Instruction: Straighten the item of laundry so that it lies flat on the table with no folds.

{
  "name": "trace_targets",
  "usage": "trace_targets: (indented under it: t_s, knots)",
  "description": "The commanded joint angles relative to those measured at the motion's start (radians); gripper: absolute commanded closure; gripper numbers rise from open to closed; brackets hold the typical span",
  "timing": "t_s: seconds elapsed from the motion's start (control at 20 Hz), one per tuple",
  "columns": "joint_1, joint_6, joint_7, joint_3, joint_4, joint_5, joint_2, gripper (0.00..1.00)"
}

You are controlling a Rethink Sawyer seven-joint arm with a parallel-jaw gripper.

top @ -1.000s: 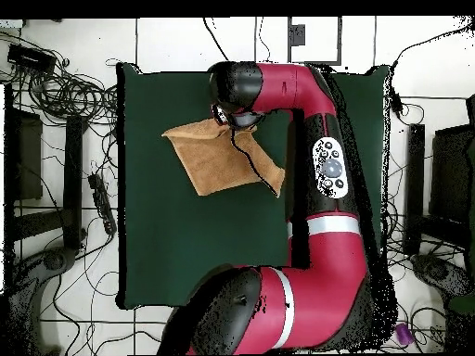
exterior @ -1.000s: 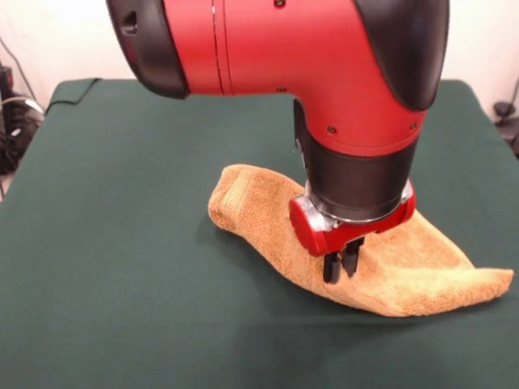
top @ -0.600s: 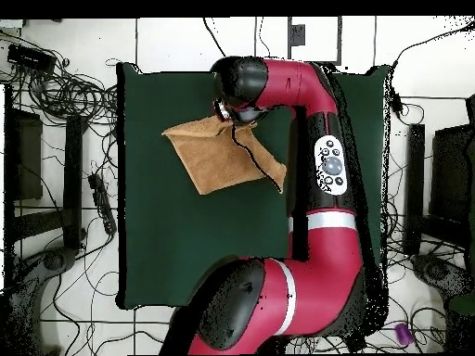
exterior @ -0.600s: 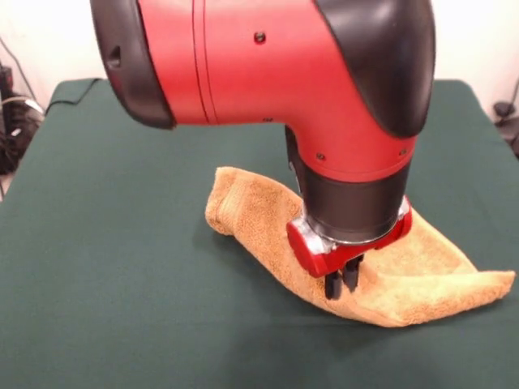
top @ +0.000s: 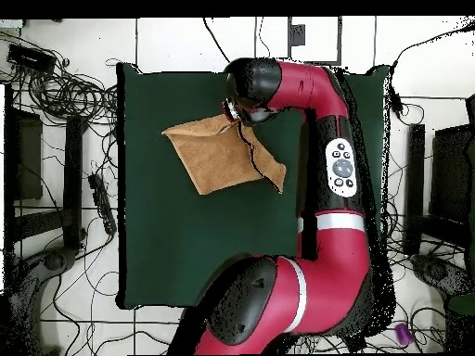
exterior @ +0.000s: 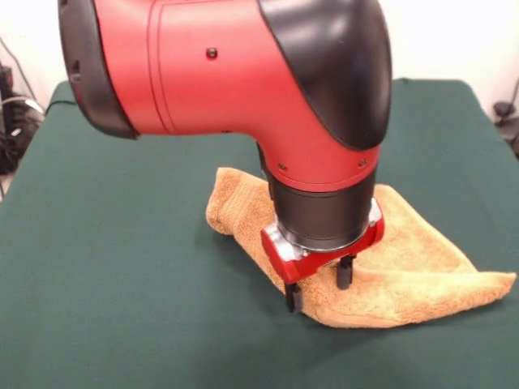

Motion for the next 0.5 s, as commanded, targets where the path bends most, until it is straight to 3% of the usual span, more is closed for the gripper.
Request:
trace_targets:
  t_s: [0.05, 0.5]
  knots:
    - [0.012, -0.034, -0.163, 0.062, 0.136, 0.019, -0.054, 0.00]
    - [0.013, -0.006, -0.168, 0.067, 0.153, 0.027, -0.062, 0.00]
